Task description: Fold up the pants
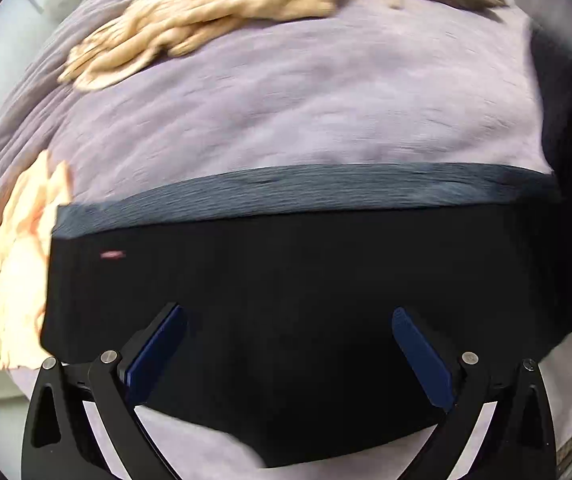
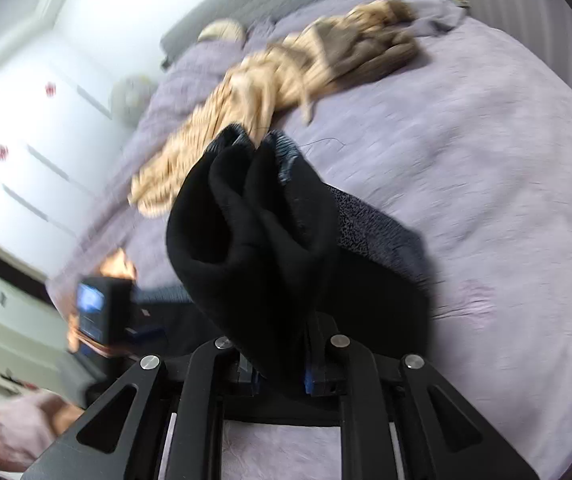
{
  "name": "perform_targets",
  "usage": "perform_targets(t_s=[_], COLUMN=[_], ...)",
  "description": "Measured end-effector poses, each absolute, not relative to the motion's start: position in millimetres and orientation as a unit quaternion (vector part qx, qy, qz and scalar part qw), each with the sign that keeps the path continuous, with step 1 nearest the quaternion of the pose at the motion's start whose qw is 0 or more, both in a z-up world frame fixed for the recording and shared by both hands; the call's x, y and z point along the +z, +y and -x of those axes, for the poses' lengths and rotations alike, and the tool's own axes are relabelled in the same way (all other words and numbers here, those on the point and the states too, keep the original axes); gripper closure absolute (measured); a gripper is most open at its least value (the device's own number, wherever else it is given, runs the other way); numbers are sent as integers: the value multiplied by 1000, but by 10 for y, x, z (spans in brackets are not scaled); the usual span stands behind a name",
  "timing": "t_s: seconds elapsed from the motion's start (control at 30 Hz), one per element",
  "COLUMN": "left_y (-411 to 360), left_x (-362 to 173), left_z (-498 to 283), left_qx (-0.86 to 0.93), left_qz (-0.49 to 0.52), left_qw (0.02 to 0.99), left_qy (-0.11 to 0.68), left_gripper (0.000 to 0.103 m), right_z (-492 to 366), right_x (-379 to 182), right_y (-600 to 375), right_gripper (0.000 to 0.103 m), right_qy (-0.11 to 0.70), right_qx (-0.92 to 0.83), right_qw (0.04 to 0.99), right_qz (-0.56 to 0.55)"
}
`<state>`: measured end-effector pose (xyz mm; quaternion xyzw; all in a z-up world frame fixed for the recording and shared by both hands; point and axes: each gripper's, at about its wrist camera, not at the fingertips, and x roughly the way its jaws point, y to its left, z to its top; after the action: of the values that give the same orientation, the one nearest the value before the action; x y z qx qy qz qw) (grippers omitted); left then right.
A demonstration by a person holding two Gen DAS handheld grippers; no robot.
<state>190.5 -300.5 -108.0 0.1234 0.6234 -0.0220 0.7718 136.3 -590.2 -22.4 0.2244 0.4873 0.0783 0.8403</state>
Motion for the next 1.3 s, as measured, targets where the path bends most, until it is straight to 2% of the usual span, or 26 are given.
perform_targets(t_s=[0.23, 0.27, 0.33, 0.43, 0.5, 0.53, 0.63, 0.7, 0.77, 0.93, 1.17, 1.2, 1.3], left_y=[-2057, -2029, -1989, -2002, -2119, -2189, -2359, -2521, -2740, -2976, -3051, -3041, -2914], left_x=[-1038, -1035, -1018, -969, -934, -930, -982, -1055, -1088, -1254, -1232, -1217, -1060], left_z=[-1923, -1926, -1892, -1871, -1839, -1842, -1901, -1925, -1867, -1863, -1777, -1762, -1724], left_qx=[3, -1, -13, -41, -78, -98, -177, -229, -258, -279, -258, -254, -245], left_qz=[-96, -94, -87, -78, -65, -56, -20, 8, 25, 68, 72, 68, 53], left_qw=[765, 763, 763, 768, 769, 767, 746, 723, 706, 674, 682, 686, 702], left_qy=[637, 639, 641, 634, 631, 631, 642, 652, 659, 681, 680, 678, 666], left_gripper=[0, 0, 0, 0, 0, 0, 0, 0, 0, 0, 1, 1, 1], right_z=[-1612, -1587, -1486, -1347, -1290, -1233, -1166, -1038, -936, -936, -974, -982, -1041], right_x=[-1125, -1152, -1021, -712, -543, -480, -624, -896, -1077, -1385, -1726, -1765, -1810], right_y=[-4365, -4220, -3923, -3756, -3822, -3967, -4784, -5260, -5497, -5662, -5644, -5651, -5668], right_gripper=[65, 62, 48, 47, 46, 46, 46, 46, 46, 46, 46, 48, 89], right_qy=[589, 589, 581, 559, 557, 564, 585, 571, 546, 515, 487, 482, 480], right_qx=[20, 7, 15, 67, 93, 97, 68, 35, 28, 29, 12, 7, -12], right_qw=[808, 806, 804, 813, 819, 819, 771, 714, 681, 642, 590, 583, 578], right_qz=[5, 53, 128, 146, 105, 51, -242, -404, -488, -567, -643, -654, -660])
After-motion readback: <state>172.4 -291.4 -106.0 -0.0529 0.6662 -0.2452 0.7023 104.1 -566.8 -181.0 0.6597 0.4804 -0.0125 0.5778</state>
